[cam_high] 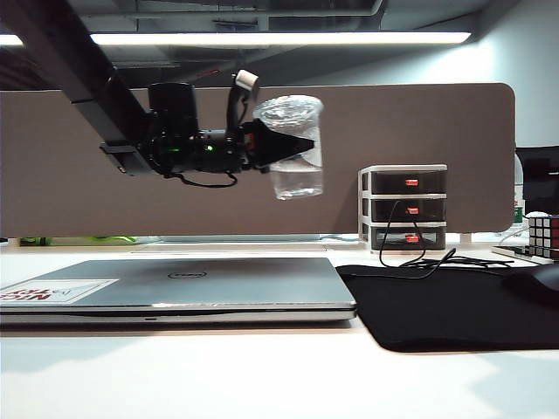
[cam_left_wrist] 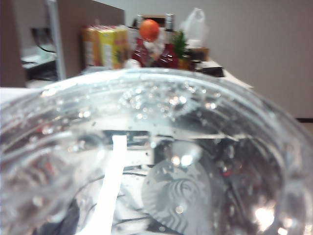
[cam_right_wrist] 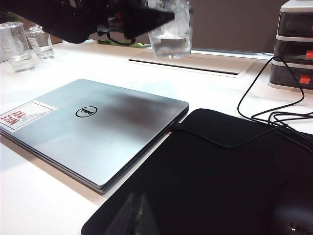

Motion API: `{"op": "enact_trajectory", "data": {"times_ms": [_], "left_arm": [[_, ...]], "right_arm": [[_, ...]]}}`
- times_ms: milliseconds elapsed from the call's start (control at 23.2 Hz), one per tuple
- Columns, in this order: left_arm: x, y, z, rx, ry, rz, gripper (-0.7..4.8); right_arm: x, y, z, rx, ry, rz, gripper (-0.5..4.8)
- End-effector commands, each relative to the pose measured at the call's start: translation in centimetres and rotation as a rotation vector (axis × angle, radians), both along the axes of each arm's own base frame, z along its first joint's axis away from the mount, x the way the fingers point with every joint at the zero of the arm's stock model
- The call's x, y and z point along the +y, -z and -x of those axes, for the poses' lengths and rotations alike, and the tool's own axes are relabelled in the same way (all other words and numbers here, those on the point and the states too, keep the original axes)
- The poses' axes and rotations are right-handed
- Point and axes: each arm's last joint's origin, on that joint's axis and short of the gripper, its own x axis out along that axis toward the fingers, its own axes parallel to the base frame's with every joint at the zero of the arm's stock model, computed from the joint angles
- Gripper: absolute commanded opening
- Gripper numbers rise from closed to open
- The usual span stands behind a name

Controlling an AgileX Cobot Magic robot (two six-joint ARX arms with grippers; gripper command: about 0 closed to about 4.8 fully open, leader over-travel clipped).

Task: Pick up the coffee cup and place it on the right side of the laptop.

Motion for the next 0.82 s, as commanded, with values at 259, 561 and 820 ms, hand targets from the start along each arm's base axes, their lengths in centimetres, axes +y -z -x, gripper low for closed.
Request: {"op": "enact_trajectory", "data": {"times_ms": [259, 561, 820], "left_arm": [[-1.9, 0.5, 3.9, 0.003, 0.068, -0.012, 2.98], [-1.1, -0.1, 8.0, -0.040, 0.027, 0.001, 2.99], [-3.1, 0.6, 13.2, -0.118, -0.069, -0.018, 2.99]], "right_arm": [[0.0, 0.1, 0.0, -0.008, -0.002, 0.002, -0.01], [0.0, 0.1, 0.0, -0.008, -0.003, 0.002, -0.01], [0.1, 0.1, 0.0, -0.008, -0.031, -0.001, -0.01]]}}
